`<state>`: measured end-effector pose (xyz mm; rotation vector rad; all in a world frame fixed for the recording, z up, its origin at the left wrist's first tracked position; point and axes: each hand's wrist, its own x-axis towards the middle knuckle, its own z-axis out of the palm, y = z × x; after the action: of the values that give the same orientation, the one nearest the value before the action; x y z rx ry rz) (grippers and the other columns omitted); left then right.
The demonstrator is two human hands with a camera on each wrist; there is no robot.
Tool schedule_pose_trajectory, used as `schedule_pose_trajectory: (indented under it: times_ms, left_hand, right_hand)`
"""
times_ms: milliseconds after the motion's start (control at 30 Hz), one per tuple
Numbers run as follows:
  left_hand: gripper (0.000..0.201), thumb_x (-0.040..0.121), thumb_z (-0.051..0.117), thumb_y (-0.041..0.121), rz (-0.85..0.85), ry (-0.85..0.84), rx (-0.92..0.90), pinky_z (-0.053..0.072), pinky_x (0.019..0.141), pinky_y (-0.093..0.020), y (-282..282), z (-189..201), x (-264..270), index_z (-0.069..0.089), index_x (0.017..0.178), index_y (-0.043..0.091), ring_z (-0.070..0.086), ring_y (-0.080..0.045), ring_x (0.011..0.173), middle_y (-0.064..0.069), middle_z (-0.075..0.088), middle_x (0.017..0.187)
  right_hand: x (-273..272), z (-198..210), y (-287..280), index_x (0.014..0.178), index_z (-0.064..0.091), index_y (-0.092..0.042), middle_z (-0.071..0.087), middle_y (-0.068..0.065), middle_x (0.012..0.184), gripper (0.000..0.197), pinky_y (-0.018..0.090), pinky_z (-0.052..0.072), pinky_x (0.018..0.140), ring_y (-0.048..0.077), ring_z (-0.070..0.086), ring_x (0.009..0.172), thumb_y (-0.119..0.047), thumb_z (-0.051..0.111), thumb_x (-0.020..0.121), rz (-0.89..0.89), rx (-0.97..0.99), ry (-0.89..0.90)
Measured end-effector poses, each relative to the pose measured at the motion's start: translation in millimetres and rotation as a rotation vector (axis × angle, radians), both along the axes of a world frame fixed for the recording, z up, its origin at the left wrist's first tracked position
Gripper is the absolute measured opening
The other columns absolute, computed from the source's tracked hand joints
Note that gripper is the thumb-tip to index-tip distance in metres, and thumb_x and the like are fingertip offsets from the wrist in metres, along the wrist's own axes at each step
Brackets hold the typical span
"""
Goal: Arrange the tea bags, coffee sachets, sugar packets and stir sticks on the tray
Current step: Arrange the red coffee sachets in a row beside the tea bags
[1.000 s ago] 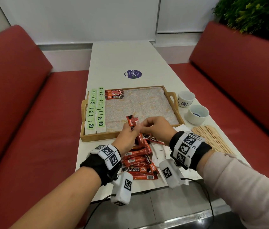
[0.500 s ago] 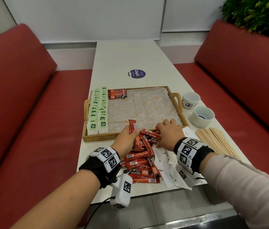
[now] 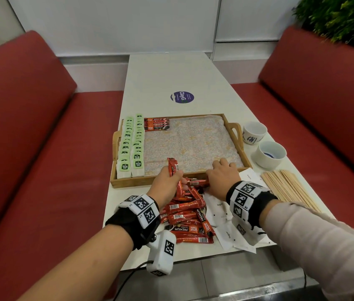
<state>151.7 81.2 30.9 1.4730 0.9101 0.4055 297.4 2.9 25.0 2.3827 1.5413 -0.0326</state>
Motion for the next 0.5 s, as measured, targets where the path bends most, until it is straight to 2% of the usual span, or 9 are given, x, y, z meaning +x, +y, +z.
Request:
schedule_pose_trajectory:
  times_ms: [67, 133, 233, 267, 333, 400, 433, 500]
  left_hand:
    - [0.011, 0.101, 0.041, 0.021, 0.025, -0.021, -0.026, 0.05, 0.073, -0.033, 0.8, 0.9, -0.2, 0.046, 0.102, 0.012, 0.066, -0.016, 0.075, -0.002, 0.059, 0.077]
    - [0.013, 0.1, 0.04, 0.017, 0.044, -0.024, -0.036, 0.052, 0.077, -0.04, 2.2, 1.7, 0.1, 0.046, 0.09, 0.014, 0.066, -0.018, 0.073, -0.003, 0.057, 0.073]
    - [0.009, 0.097, 0.041, 0.009, 0.064, -0.012, -0.052, 0.054, 0.081, -0.043, 2.4, 3.5, -0.1, 0.046, 0.091, 0.01, 0.063, -0.017, 0.071, -0.006, 0.054, 0.072]
    - [0.008, 0.096, 0.041, 0.006, 0.072, -0.015, -0.065, 0.055, 0.078, -0.041, 2.8, 3.9, -0.2, 0.046, 0.092, 0.01, 0.061, -0.017, 0.069, -0.007, 0.053, 0.071]
    - [0.013, 0.093, 0.041, 0.003, 0.079, -0.022, -0.071, 0.052, 0.069, -0.039, 4.3, 4.1, -0.7, 0.045, 0.084, 0.012, 0.054, -0.018, 0.061, -0.007, 0.05, 0.066]
    - [0.015, 0.093, 0.045, 0.007, 0.072, -0.018, -0.057, 0.044, 0.062, -0.036, 6.8, 2.9, -0.9, 0.042, 0.08, 0.013, 0.047, -0.016, 0.05, -0.004, 0.046, 0.06]
    - [0.016, 0.094, 0.048, 0.012, 0.065, -0.016, -0.049, 0.042, 0.058, -0.034, 8.2, 2.3, -0.9, 0.041, 0.08, 0.013, 0.044, -0.015, 0.046, -0.003, 0.044, 0.058]
    - [0.018, 0.095, 0.055, 0.022, 0.061, -0.028, -0.043, 0.039, 0.05, -0.028, 9.3, 2.2, -0.5, 0.043, 0.083, 0.013, 0.039, -0.013, 0.041, -0.001, 0.041, 0.055]
  right_hand:
    - [-0.6, -0.7, 1.2, 0.117, 0.059, -0.016, 0.049, 0.009, 0.124, 0.029, 0.041, 0.034, 0.096, 0.029, 0.039, 0.118, -0.028, 0.045, 0.094, 0.012, -0.006, -0.012]
    - [-0.1, -0.3, 2.0, 0.118, 0.057, -0.014, 0.049, 0.009, 0.124, 0.028, 0.041, 0.034, 0.096, 0.03, 0.039, 0.118, -0.022, 0.042, 0.095, 0.022, -0.014, -0.009]
    - [4.0, 2.8, 2.7, 0.12, 0.053, -0.014, 0.049, 0.009, 0.126, 0.03, 0.041, 0.033, 0.097, 0.029, 0.039, 0.119, -0.03, 0.044, 0.097, 0.009, -0.011, 0.01]
    - [5.8, 5.4, 2.5, 0.121, 0.052, -0.013, 0.049, 0.009, 0.126, 0.032, 0.041, 0.033, 0.097, 0.028, 0.04, 0.119, -0.034, 0.044, 0.097, -0.002, -0.018, 0.021]
    - [9.0, 13.4, 1.7, 0.12, 0.051, -0.013, 0.052, 0.008, 0.124, 0.031, 0.042, 0.033, 0.098, 0.028, 0.042, 0.118, -0.033, 0.045, 0.097, -0.031, -0.025, 0.044]
    - [11.2, 22.5, 1.4, 0.114, 0.05, -0.015, 0.058, 0.006, 0.112, 0.022, 0.042, 0.034, 0.096, 0.027, 0.048, 0.109, -0.026, 0.046, 0.096, -0.063, 0.018, 0.109]
    - [12.2, 27.1, 1.8, 0.109, 0.05, -0.016, 0.06, 0.004, 0.102, 0.018, 0.041, 0.036, 0.092, 0.026, 0.052, 0.099, -0.026, 0.046, 0.096, -0.089, 0.067, 0.185]
    - [12.7, 35.5, 4.0, 0.097, 0.05, -0.017, 0.057, 0.001, 0.085, 0.016, 0.034, 0.04, 0.077, 0.022, 0.053, 0.08, -0.033, 0.048, 0.096, -0.156, 0.199, 0.412]
